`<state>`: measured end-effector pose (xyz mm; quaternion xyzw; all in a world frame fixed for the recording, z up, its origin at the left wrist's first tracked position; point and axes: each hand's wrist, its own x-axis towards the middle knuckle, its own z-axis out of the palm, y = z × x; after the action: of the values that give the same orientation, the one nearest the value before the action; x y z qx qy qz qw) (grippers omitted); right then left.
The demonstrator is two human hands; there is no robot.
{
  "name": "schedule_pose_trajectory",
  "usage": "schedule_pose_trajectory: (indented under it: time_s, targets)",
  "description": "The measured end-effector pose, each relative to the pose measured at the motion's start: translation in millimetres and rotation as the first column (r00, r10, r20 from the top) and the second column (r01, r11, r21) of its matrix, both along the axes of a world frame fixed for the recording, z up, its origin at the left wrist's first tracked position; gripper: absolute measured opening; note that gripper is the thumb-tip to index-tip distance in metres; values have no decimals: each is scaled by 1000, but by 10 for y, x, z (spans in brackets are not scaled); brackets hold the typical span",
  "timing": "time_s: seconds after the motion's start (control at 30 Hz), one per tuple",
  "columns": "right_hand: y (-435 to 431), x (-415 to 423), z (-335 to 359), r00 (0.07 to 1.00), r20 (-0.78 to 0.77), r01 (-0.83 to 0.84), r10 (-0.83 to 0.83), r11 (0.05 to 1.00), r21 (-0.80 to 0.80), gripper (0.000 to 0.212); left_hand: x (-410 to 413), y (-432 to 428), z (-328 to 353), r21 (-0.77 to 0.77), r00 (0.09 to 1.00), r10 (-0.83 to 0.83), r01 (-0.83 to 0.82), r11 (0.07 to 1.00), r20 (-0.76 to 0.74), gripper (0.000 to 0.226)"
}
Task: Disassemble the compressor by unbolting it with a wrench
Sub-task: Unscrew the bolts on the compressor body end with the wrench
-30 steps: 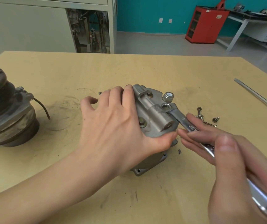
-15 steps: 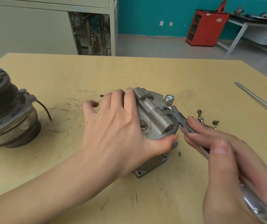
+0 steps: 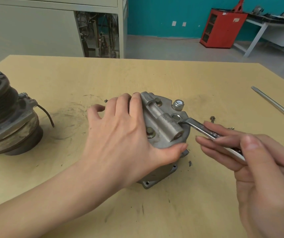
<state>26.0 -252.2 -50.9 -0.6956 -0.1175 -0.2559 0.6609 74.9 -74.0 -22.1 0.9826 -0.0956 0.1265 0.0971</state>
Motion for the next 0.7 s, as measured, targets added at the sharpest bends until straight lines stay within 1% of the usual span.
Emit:
schedule_pose_trajectory:
  time_s: [0.17,0.23,0.43,0.47,0.53,0.57,0.63,0.7]
  targets:
    - [12,-7,3,999,32,-28,27,999,32,28,4,5,-13,-8,1000,-5,5,1000,9,114]
    - [-3,4,17,997,48,-60,59,998,17,26,14,1,-24,-17,1000,-4,4,1000,20,114]
    - [-64,149,88,989,30,-147,146,989,24,26,45,0,-27,-38,1000,15,-15,999,19,114]
    - [-92,187,93,986,9,-168,168,984,51,26,50,7,-23,-43,1000,14,-13,999,22,114]
    - [-204,301,104,964,-69,-245,258,957,156,27,45,28,-26,-56,1000,8,-7,998,19,114]
    - [-266,395,117,950,-80,-285,302,942,175,26,50,43,-28,-70,1000,4,-3,998,21,113]
    - [-364,614,131,921,-101,-359,375,921,149,28,68,66,-26,-84,1000,-10,12,996,27,112]
    - [-438,866,139,881,-149,-432,450,891,138,35,93,89,-30,-90,999,-29,31,995,27,111]
